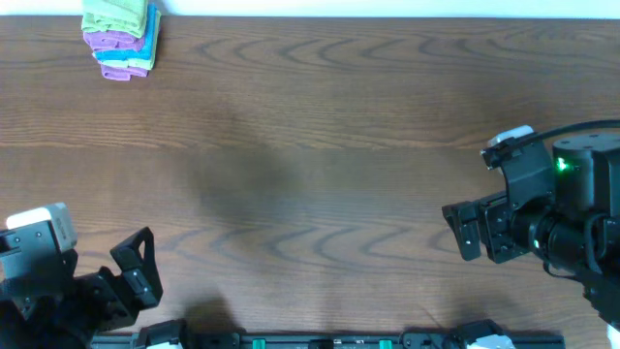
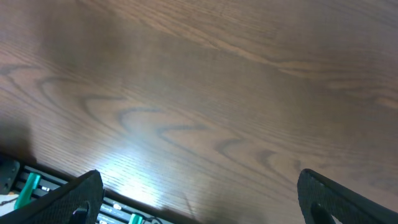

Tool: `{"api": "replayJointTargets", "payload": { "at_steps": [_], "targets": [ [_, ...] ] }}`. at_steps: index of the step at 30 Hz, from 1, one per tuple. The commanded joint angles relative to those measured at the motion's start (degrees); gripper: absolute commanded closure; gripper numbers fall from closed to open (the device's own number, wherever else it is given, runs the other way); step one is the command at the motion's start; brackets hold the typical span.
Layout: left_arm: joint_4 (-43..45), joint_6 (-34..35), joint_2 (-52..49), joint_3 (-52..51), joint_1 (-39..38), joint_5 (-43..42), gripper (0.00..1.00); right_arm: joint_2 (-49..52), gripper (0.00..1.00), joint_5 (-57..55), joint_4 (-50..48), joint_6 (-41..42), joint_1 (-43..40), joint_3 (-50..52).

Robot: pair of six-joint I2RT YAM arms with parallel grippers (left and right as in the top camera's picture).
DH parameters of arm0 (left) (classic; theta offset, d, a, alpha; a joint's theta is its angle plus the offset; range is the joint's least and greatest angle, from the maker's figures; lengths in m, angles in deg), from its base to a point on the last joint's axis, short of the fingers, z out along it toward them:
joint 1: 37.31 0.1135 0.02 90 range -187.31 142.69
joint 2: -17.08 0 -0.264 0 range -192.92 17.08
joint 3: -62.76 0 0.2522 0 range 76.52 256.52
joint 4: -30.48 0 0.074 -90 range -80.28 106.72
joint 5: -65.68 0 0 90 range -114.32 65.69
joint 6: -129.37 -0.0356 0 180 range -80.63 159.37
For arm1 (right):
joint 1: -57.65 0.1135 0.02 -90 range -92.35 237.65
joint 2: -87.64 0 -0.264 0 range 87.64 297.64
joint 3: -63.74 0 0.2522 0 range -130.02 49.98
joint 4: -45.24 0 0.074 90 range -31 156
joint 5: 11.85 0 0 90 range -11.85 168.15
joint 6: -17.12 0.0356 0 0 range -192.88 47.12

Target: Fold the cloth

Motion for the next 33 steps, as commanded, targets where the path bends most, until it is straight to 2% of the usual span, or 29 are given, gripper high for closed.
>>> {"api": "replayJointTargets", "payload": {
  "at_steps": [1,5,14,24,26,29,33],
  "targets": [
    [4.2,-2.9,3.3,-3.4,-2.6,2.0,0.05,0.0,0.01,-0.6,0.1,0.9,0.7,0.0],
    [17.0,-6.1,10.1,-15.7,-5.9,2.0,0.05,0.0,0.01,-0.6,0.1,0.9,0.7,0.0],
    [45.3,-5.5,26.5,-52.5,-7.4,-1.9,0.05,0.0,0.01,-0.6,0.1,0.9,0.7,0.0],
    [65.7,-3.9,40.2,-81.0,-10.1,0.9,0.05,0.0,0.01,-0.6,0.1,0.9,0.7,0.0],
    [69.0,-1.7,41.9,-85.1,-10.8,3.0,0.05,0.0,0.01,-0.6,0.1,0.9,0.7,0.0],
    [71.7,4.2,43.9,-89.9,-11.5,8.0,0.05,0.0,0.01,-0.6,0.1,0.9,0.7,0.0],
    [72.0,4.6,45.8,-93.4,-12.1,10.5,0.05,0.0,0.01,-0.6,0.1,0.9,0.7,0.0]
  ]
}}
